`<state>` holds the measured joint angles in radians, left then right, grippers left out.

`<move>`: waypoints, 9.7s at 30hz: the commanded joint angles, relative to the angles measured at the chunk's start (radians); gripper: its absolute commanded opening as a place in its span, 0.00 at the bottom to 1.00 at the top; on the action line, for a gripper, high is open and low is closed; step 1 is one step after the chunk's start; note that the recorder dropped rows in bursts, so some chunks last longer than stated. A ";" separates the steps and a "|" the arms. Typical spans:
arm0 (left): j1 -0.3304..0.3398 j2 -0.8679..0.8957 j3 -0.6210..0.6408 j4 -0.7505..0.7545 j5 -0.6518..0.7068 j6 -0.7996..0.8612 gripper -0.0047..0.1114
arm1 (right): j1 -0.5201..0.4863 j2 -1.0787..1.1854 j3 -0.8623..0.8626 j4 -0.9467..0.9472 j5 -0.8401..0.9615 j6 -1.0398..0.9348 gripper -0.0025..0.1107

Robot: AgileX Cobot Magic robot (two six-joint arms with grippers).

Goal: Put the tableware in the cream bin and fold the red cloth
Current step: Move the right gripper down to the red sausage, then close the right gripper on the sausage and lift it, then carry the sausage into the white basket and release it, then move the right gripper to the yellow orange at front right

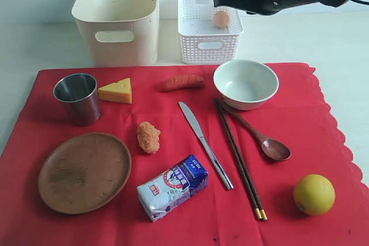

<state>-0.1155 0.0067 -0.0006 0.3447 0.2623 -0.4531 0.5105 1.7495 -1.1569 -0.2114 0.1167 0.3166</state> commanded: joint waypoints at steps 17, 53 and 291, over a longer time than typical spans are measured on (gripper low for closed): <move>0.001 -0.007 0.001 0.002 -0.006 0.005 0.05 | 0.009 -0.157 0.363 -0.001 -0.281 -0.001 0.02; 0.001 -0.007 0.001 0.002 -0.006 0.005 0.05 | 0.210 0.043 0.197 -0.190 -0.180 0.004 0.02; 0.001 -0.007 0.001 0.002 -0.006 0.005 0.05 | -0.068 -0.766 0.701 0.880 0.520 -0.885 0.20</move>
<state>-0.1155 0.0067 -0.0006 0.3447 0.2623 -0.4531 0.4429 1.0139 -0.4896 0.6954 0.6226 -0.5991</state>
